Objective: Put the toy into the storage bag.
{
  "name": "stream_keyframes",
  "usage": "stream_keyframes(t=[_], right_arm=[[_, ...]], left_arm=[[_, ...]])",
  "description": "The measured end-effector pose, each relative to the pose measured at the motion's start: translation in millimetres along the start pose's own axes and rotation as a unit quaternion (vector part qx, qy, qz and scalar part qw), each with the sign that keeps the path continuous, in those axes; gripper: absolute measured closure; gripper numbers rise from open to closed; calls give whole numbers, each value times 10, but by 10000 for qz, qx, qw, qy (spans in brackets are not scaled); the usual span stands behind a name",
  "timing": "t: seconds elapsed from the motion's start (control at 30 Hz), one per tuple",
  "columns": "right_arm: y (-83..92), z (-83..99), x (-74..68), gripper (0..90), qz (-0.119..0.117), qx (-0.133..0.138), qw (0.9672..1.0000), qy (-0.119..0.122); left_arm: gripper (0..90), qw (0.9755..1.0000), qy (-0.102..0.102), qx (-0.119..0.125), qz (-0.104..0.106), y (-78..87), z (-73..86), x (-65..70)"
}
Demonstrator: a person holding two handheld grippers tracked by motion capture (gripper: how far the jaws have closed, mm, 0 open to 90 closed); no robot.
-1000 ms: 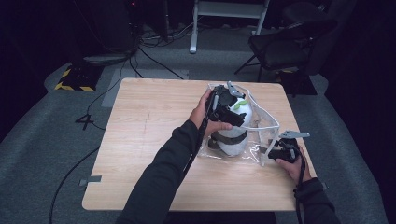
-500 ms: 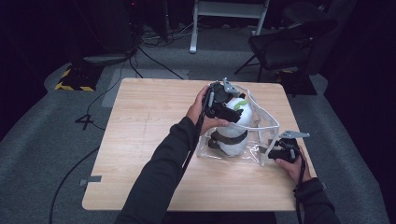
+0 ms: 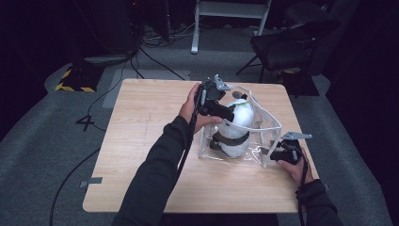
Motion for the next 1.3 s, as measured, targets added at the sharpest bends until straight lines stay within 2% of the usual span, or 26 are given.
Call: stream_keyframes(t=[0.27, 0.5, 0.57, 0.8, 0.87, 1.3], right_arm=[[0, 0, -1, 341, 4, 1, 10000, 1], [-1, 1, -1, 341, 9, 0, 10000, 4], [-1, 1, -1, 341, 10, 2, 10000, 2], [-1, 1, -2, 341, 14, 2, 10000, 3], [-1, 1, -2, 341, 14, 4, 10000, 4], [-1, 2, -3, 341, 20, 7, 10000, 1]], left_arm=[[162, 9998, 66, -54, -174, 53, 75, -168], [162, 9995, 69, -8, -292, 113, 128, -282], [166, 9992, 36, -51, -387, 117, 158, -324], [166, 9988, 125, -59, -476, 157, 234, -440], [166, 9987, 88, -64, -506, 166, 260, -470], [165, 9974, 150, -185, -683, 194, 476, -653]])
Point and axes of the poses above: each handheld gripper's, and its own axes: y roughly backward along the jaws, z roughly out of its underside, x roughly to its right, the point moved 8 cm from there along -y, roughly forward along the jaws, and after that the axes turned 14 degrees about -z, right-handed, at the moved point
